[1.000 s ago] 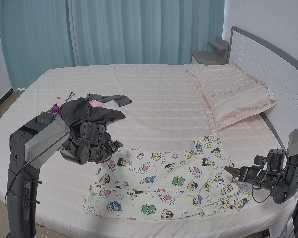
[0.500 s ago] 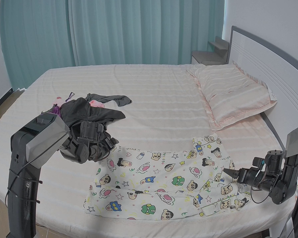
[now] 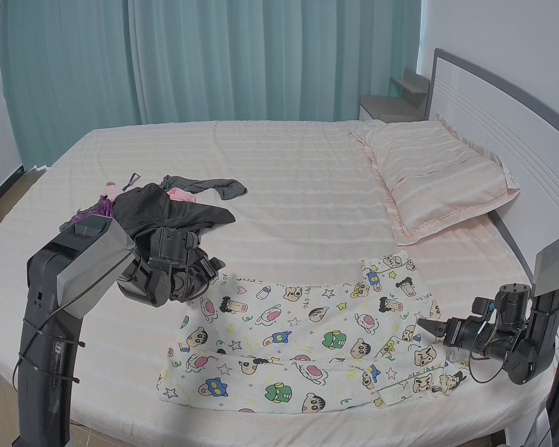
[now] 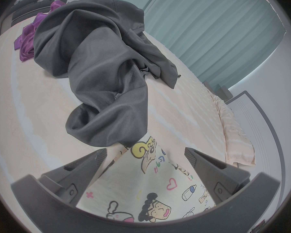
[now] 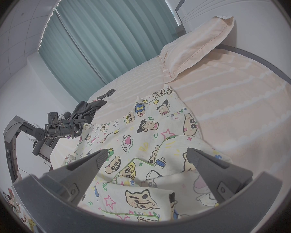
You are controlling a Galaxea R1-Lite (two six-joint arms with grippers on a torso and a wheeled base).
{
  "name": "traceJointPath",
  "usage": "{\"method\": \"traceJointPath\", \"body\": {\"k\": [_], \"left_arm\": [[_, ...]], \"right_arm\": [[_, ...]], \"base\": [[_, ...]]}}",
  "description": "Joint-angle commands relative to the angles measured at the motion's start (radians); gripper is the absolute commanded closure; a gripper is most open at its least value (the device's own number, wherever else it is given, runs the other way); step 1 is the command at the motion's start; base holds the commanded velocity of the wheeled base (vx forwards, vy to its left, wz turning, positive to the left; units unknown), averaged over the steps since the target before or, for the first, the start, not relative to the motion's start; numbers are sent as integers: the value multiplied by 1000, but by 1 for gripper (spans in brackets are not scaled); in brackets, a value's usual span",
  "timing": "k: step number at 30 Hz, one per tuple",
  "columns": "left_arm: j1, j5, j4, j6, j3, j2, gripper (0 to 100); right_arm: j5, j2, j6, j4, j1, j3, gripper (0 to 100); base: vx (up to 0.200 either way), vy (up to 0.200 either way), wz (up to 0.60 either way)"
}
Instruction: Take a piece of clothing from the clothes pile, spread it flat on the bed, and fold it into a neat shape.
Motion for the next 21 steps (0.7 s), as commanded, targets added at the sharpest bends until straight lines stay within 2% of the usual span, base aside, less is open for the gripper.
{"method": "traceJointPath", "body": {"k": [1,4,5,11,14,15,17,19,21], "left_arm": [[0,-5,1,0,-25,28,0],[0,-6,5,1,-37,34,0],[0,-6,5,0,-40,36,100],[3,1,-2,-2,-40,40,100],[4,15,-6,-3,-40,40,100],[4,43,-11,-5,-40,40,100],[4,58,-20,-7,-38,40,100],[4,92,-83,-13,-21,42,100],[4,93,-121,-25,2,39,100]], "right_arm": [[1,13,-1,-14,5,0,0],[1,17,0,-14,9,0,0],[1,20,0,-14,11,-1,0],[-7,21,2,-14,8,-61,0],[-64,21,17,0,2,-141,0],[-87,30,16,32,2,-213,0],[-93,35,16,68,2,-251,0],[-101,47,17,218,8,-386,0],[-114,76,17,287,11,-478,0]], "base": [[0,0,0],[0,0,0],[0,0,0],[0,0,0],[0,0,0],[0,0,0],[0,0,0],[0,0,0],[0,0,0]]}}
